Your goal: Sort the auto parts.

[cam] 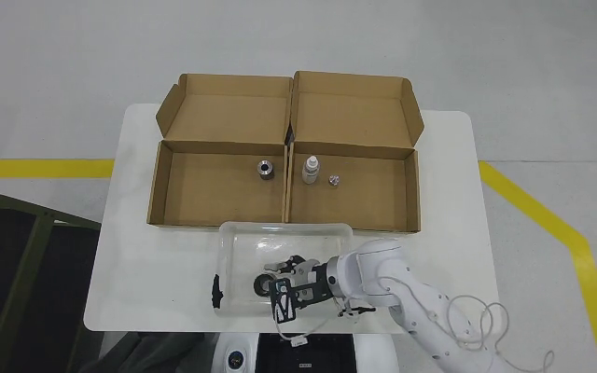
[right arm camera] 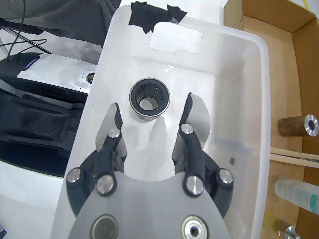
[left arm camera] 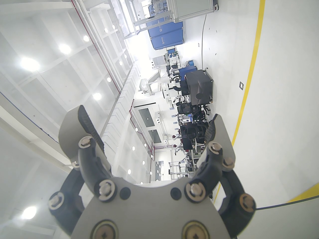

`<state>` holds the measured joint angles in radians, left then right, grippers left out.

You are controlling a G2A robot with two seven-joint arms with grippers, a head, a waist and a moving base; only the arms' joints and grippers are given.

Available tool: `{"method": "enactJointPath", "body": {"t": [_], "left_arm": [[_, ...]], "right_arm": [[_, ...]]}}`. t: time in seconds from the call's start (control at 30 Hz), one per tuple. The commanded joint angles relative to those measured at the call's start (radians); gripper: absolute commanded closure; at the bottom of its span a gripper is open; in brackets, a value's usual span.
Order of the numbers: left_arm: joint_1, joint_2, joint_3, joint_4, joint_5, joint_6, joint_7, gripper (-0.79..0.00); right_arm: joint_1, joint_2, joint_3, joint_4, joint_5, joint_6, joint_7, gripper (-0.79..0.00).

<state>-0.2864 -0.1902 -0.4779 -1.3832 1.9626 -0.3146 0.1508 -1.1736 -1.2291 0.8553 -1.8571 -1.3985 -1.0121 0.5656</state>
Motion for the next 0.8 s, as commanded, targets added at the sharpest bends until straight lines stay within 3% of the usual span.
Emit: {"method": "enactJointPath", "body": {"t": [0.0, 0.3, 0.77], "left_arm": [[0.0, 0.0, 0.0, 0.0, 0.0, 0.0, 0.0, -0.785], [0.0, 0.0, 0.0, 0.0, 0.0, 0.0, 0.0, -0.785], [0.0, 0.0, 0.0, 0.0, 0.0, 0.0, 0.0, -0.785]], "right_arm": [[0.004, 0.0, -0.007, 0.013, -0.004, 0.005, -0.008, -0.526], [0.055, -0.011, -0.065, 0.081, -0.028, 0.041, -0.048, -0.557], [0.167, -0.046, -0.168, 0.191, -0.032, 0.079, -0.083, -0.539]]}}
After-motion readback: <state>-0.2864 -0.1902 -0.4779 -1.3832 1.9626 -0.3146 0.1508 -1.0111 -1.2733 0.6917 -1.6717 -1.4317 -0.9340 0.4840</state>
